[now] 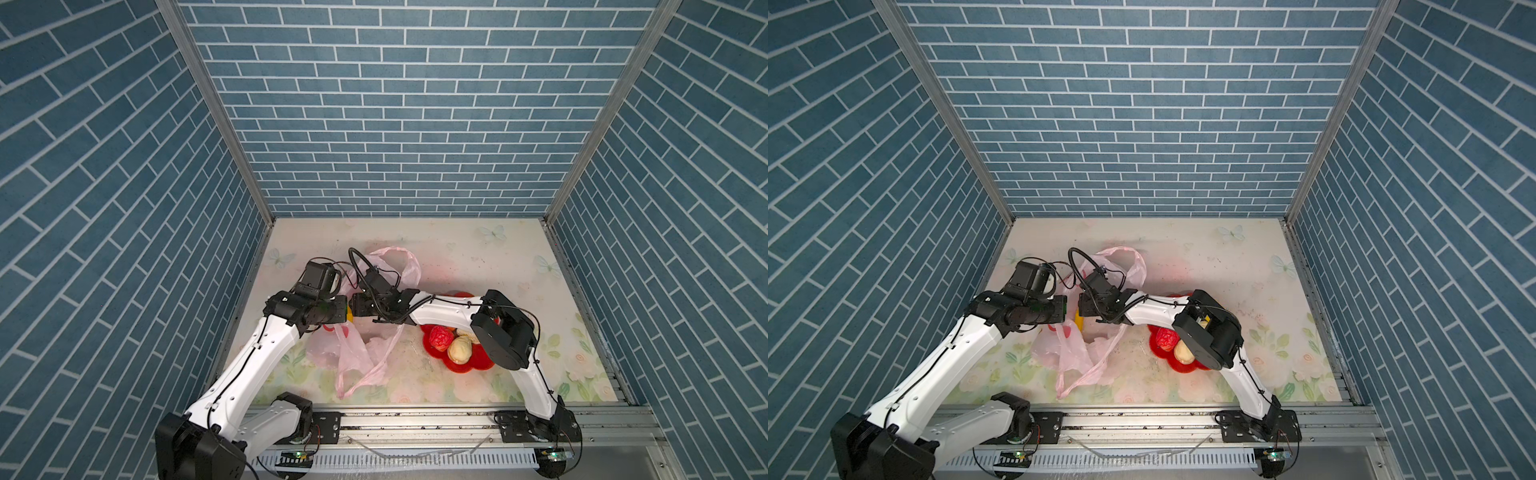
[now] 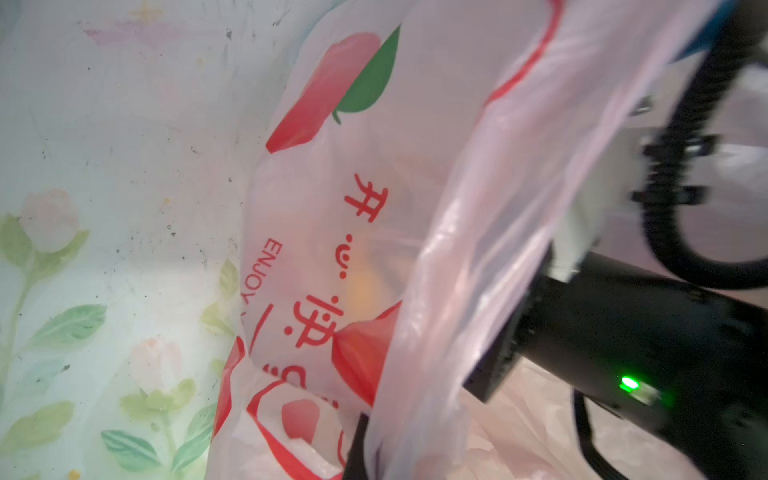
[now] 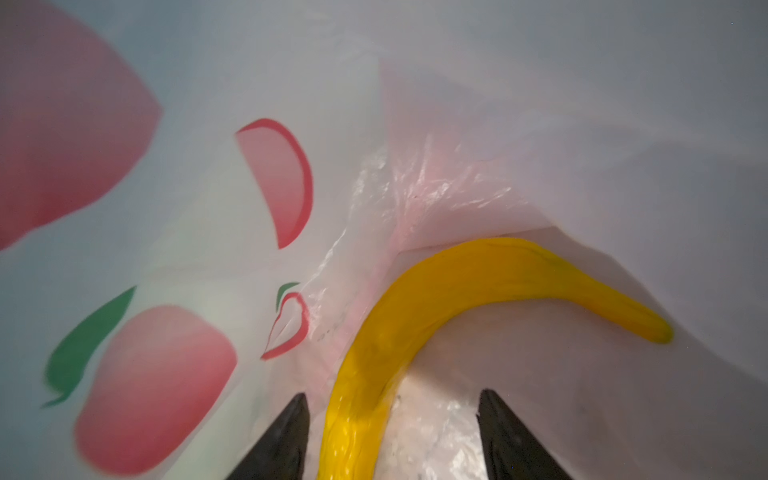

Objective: Take the fake fruits out of the plastic bag
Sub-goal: 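Move the right gripper into the bag toward the yellow banana while left holds bag, then lower the open right gripper around the yellow banana inside the bag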

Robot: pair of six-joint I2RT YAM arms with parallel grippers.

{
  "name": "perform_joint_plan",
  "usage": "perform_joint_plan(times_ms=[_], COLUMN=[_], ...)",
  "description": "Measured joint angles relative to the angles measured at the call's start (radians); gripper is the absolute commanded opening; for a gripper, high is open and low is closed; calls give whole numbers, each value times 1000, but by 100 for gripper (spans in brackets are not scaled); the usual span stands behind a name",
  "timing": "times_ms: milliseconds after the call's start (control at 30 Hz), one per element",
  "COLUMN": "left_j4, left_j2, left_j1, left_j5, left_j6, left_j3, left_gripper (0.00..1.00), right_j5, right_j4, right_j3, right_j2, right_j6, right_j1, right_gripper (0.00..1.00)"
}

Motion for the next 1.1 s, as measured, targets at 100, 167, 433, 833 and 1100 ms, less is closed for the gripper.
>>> perform_joint_plan(times_ms=[100, 167, 433, 833, 1100], left_j4=[10, 27, 92, 181, 235], left_j2=[-5, -18, -61, -114, -116], left_j1=[0, 0, 0, -1, -1], left_j5=[-4, -1, 33, 110, 158], left_j6=[-2, -2, 5, -3, -26], left_j3=[-8, -21, -71, -160, -198], left_gripper=[0, 0, 0, 0, 0], right_j5=[7, 11, 0, -48, -38], right_j4=[-20, -29, -67, -56, -80], right_j3=[-6, -6, 26, 106, 154], right_j2=[-35, -45, -16, 129, 155], right_j6=[-27, -38, -41, 53, 72], right_j1=[4, 3, -9, -26, -26], right_gripper=[66, 66, 66, 65, 61])
